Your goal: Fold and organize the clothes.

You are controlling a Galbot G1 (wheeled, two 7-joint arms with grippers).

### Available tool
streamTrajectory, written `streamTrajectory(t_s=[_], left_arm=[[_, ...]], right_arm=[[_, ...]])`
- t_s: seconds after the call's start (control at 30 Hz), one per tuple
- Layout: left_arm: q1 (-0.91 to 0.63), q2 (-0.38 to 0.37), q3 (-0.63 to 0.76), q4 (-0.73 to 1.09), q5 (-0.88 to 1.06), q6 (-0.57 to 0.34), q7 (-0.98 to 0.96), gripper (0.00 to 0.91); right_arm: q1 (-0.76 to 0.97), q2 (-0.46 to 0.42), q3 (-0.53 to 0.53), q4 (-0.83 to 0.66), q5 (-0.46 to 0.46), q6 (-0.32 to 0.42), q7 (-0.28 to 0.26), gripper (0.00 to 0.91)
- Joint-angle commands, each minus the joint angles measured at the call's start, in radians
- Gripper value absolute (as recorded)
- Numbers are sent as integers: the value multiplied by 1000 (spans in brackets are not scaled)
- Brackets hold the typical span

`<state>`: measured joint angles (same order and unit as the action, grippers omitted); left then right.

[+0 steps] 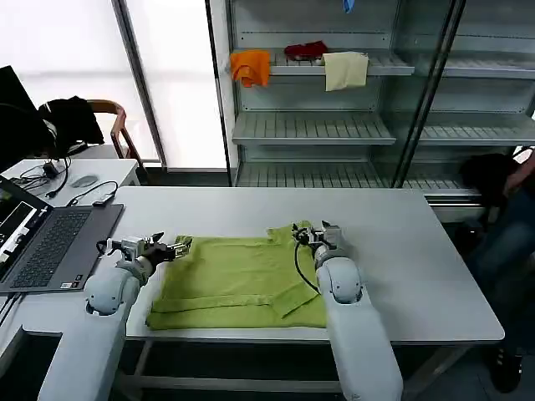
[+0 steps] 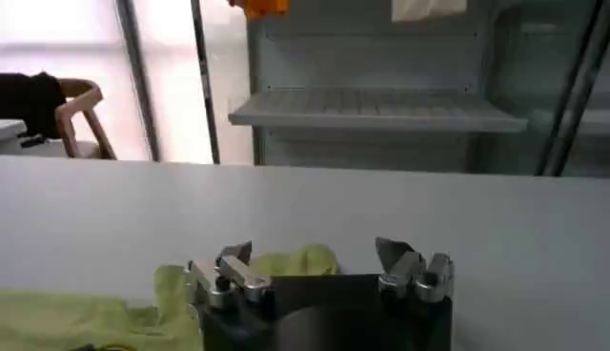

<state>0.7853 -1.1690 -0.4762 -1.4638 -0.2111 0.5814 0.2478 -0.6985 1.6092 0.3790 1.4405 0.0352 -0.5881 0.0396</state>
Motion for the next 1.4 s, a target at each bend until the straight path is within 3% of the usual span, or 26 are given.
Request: streamTrajectory(t_s=[0.03,0.2,0.3,0.33,0.37,0.43,0.47,0.5,0.53,0.57,0.77,0.83,0.87,1.4], left_arm=[[-38,-2,10,76,2,0,17,907],[-39,-12,10,82,1,0,25,907],[-43,-17,7,91,1,0,24,736],[-43,-18,7,92,0,0,26,655],[-43,-18,6,94,1,0,27,605],[-42,-18,6,93,3,0,36,564],[-40,-18,7,92,4,0,41,514],[-40,-19,7,92,4,0,42,494],[-40,-21,5,92,4,0,43,443],[-40,-23,5,92,4,0,43,433],[-40,-29,5,90,4,-1,46,292],[-40,-31,6,90,6,-1,47,171],[-40,-32,7,90,6,-1,47,30],[-17,-13,-12,-27,-76,-1,30,10]], right_arm=[[78,20,7,-152,-1,1,6,907],[94,25,3,-174,-16,1,2,907],[101,29,1,-191,-28,2,-3,856],[103,31,0,-196,-33,2,-5,715],[104,32,-1,-198,-36,2,-8,635],[105,34,-4,-206,-49,2,-15,443],[105,36,-5,-210,-56,2,-21,222],[105,36,-7,-211,-57,2,-21,222],[106,37,-8,-213,-57,3,-22,50],[105,39,-8,-215,-58,2,-27,0],[97,43,-12,-212,-62,2,-40,0],[95,42,-13,-205,-59,3,-45,0],[92,42,-15,-197,-55,3,-47,0],[32,-18,-48,42,99,3,-10,0]])
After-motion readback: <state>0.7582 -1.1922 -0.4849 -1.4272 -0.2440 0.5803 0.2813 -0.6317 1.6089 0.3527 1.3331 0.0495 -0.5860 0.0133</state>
